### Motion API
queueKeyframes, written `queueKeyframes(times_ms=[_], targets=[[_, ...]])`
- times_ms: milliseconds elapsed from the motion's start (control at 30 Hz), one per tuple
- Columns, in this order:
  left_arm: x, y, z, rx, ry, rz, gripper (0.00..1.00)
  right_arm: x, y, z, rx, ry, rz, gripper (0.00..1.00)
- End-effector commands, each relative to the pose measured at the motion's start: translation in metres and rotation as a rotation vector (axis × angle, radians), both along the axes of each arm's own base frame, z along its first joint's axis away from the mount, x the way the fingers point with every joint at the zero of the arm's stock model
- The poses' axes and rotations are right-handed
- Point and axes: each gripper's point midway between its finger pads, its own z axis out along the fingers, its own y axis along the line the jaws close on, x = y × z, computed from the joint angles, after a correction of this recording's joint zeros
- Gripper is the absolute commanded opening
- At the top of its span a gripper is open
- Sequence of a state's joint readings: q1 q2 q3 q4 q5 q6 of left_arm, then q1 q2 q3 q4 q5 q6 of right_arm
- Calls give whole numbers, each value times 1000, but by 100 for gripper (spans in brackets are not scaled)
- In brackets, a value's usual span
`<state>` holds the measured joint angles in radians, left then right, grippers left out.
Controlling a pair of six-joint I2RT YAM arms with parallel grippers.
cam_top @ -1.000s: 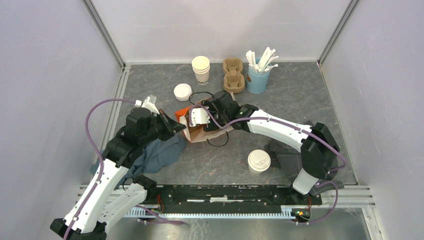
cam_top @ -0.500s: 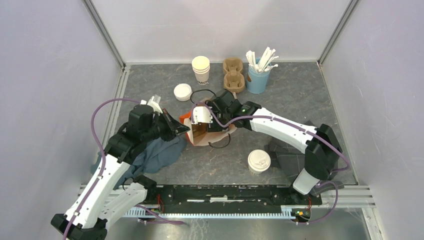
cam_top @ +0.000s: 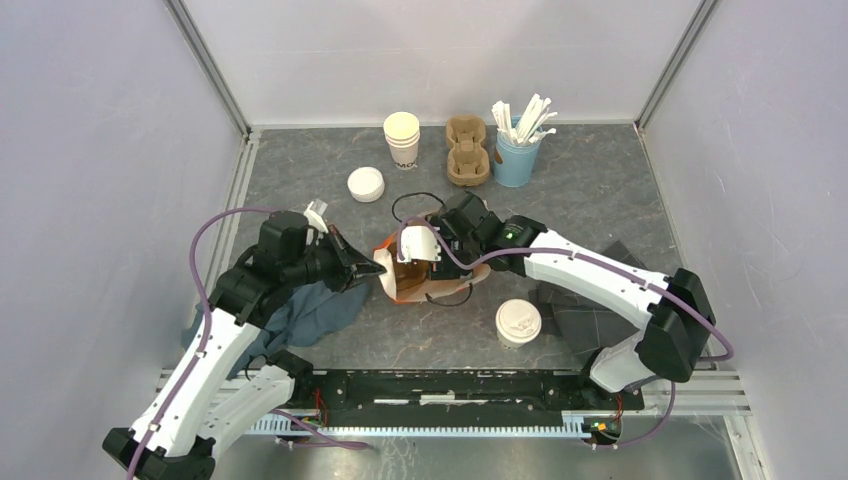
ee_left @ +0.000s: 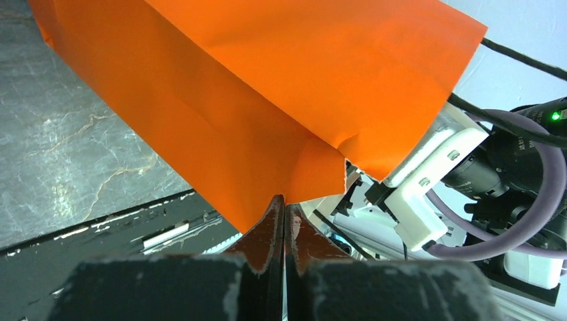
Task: Pack the takeout coffee
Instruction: Place the coffee cup on the cup tray.
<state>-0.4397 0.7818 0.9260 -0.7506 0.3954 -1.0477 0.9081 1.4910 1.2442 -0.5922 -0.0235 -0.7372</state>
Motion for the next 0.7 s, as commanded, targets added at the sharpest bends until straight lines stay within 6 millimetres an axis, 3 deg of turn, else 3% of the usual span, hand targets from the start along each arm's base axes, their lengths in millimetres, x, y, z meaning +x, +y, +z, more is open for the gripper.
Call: queueKeyframes(times_ms=[0, 233, 667], targets=[[-4, 2, -2, -5, 67, 16, 2, -4, 4, -12, -3, 22, 24, 45], [7, 7, -8, 45, 95, 32, 2, 9, 14, -21, -9, 22, 32, 46], [37, 20, 6, 163, 13, 75, 2, 29, 19, -43, -79, 61, 38, 47]])
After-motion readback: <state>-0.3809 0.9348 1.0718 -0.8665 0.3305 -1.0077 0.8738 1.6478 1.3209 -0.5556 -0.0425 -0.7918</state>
